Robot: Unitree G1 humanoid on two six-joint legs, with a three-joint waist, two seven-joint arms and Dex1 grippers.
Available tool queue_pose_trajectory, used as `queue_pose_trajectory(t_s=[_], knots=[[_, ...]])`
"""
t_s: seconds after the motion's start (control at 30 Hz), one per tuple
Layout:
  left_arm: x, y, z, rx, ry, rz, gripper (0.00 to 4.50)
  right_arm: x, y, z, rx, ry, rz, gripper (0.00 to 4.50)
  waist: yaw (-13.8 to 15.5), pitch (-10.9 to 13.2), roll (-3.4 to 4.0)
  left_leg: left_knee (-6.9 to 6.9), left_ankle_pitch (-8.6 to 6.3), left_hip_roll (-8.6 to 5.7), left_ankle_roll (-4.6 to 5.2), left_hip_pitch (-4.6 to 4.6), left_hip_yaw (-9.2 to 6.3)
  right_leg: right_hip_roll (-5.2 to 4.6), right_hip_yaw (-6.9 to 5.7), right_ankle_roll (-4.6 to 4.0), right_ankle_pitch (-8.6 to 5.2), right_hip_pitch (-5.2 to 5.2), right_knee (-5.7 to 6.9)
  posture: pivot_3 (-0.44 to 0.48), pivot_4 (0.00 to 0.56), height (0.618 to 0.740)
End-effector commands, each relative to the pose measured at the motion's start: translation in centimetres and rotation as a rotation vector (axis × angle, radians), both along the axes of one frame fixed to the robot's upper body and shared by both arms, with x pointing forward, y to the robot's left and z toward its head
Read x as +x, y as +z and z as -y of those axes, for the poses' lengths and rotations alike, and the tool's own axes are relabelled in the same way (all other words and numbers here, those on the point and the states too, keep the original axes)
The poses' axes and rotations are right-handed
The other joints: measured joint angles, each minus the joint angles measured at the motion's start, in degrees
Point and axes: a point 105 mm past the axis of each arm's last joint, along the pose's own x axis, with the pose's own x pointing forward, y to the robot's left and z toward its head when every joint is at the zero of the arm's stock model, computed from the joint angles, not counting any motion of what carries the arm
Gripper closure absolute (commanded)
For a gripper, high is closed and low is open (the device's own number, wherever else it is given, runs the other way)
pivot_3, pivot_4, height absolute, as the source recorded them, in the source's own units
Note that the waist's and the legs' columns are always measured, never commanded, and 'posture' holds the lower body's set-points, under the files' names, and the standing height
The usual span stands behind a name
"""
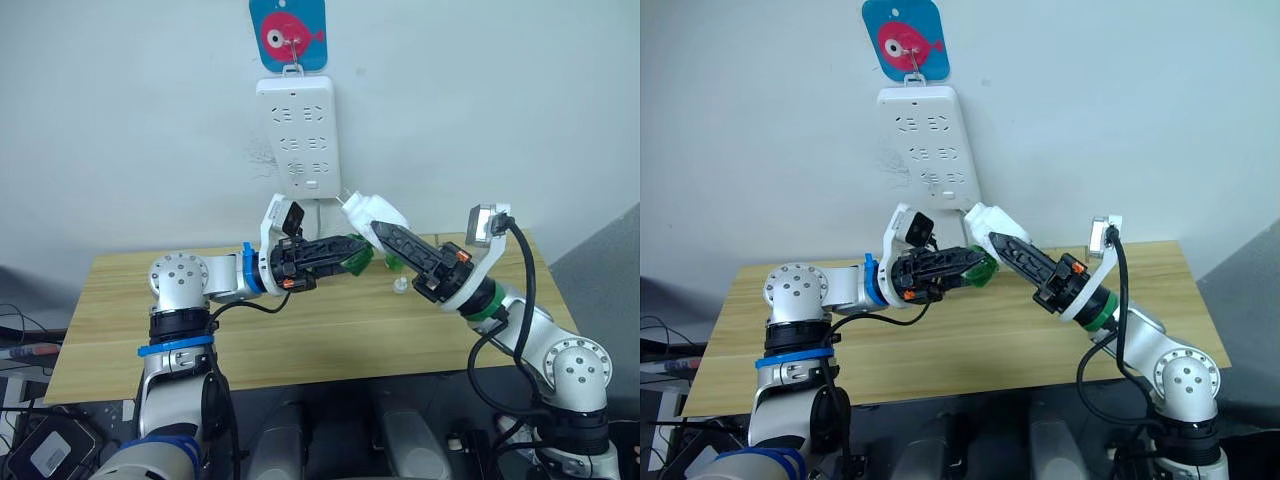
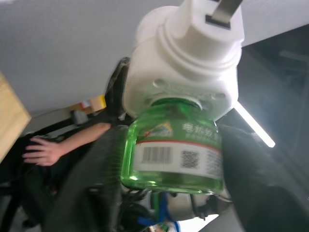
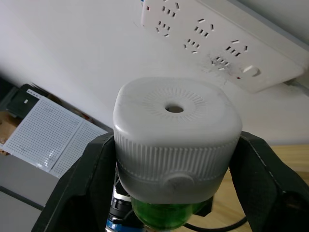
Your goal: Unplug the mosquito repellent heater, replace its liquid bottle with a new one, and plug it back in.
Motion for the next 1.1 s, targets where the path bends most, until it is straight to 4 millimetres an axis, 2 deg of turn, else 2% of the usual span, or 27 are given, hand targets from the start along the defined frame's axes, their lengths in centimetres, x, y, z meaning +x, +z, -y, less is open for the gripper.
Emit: queue_pose_trajectory(t_s=[0.03, 0.07, 0.2, 0.37, 0.6, 0.9, 1.0, 1.1], knots=[[0.6, 0.0, -0.8, 0.079, 0.117, 0.15, 0.23, -0.8, 0.7, 0.1, 0.004, 0.009, 0.036, 1.48, 0.0, -0.1, 0.01, -0.01, 0.0, 0.0, 0.0, 0.0, 0.0, 0.0, 0.0, 0.0, 0.0, 0.0, 0.0, -0.213, 0.202, 0.74], [0.8, -0.2, -1.1, 0.113, 0.157, 0.197, 0.0, -0.8, 0.6, 0.3, -0.002, 0.0, 0.037, 1.48, 0.0, -0.1, 0.02, -0.03, 0.0, 0.0, 0.0, 0.01, 0.01, 0.0, 0.01, 0.0, 0.0, 0.0, 0.0, -0.213, 0.203, 0.74], [2.7, -0.6, -3.9, 0.351, 0.424, 0.547, 0.0, -0.4, 0.8, 1.8, -0.185, -0.102, 0.148, 1.48, 0.1, -0.1, 0.02, -0.08, 0.01, 0.0, -0.02, 0.01, 0.06, -0.01, 0.09, -0.01, 0.0, -0.03, -0.04, -0.204, 0.212, 0.74], [3.5, -0.5, -6.4, 0.506, 0.608, 0.827, 0.0, -1.2, 0.8, 1.1, -0.435, -0.091, 0.327, 1.48, 0.7, -0.1, 0.02, -0.13, 0.0, 0.01, 0.0, 0.0, 0.04, -0.01, 0.06, 0.0, 0.0, -0.04, -0.14, -0.188, 0.218, 0.74], [4.9, 1.3, -10.1, 0.572, 0.875, 0.938, 0.0, -1.7, 0.5, 0.7, -0.651, -0.087, 0.528, 1.48, 1.3, -0.1, 0.02, -0.15, -0.01, 0.01, 0.01, -0.1, -0.01, -0.01, 0.01, 0.06, 0.04, -0.01, -0.4, -0.181, 0.225, 0.74], [6.3, 2.4, -10.5, 0.555, 0.884, 0.951, 0.0, -2.3, 0.0, 0.1, -0.702, -0.034, 0.591, 1.48, 1.3, -0.1, 0.01, -0.13, -0.01, 0.01, 0.02, -0.09, 0.0, -0.02, -0.02, 0.14, 0.09, 0.02, -0.41, -0.174, 0.226, 0.74], [6.7, 2.8, -10.2, 0.541, 0.863, 0.964, 0.58, -2.4, 0.0, -0.1, -0.708, -0.024, 0.605, 1.48, 1.3, -0.1, 0.01, -0.13, -0.01, 0.01, 0.02, -0.09, -0.01, -0.02, -0.03, 0.14, 0.09, 0.02, -0.41, -0.175, 0.226, 0.74], [7.3, 3.1, -9.7, 0.537, 0.846, 0.977, 1.44, -2.6, 0.0, -0.2, -0.714, -0.011, 0.616, 1.48, 1.3, -0.1, 0.01, -0.13, -0.01, 0.01, 0.02, -0.09, -0.01, -0.02, -0.04, 0.14, 0.09, 0.02, -0.41, -0.174, 0.226, 0.74]])
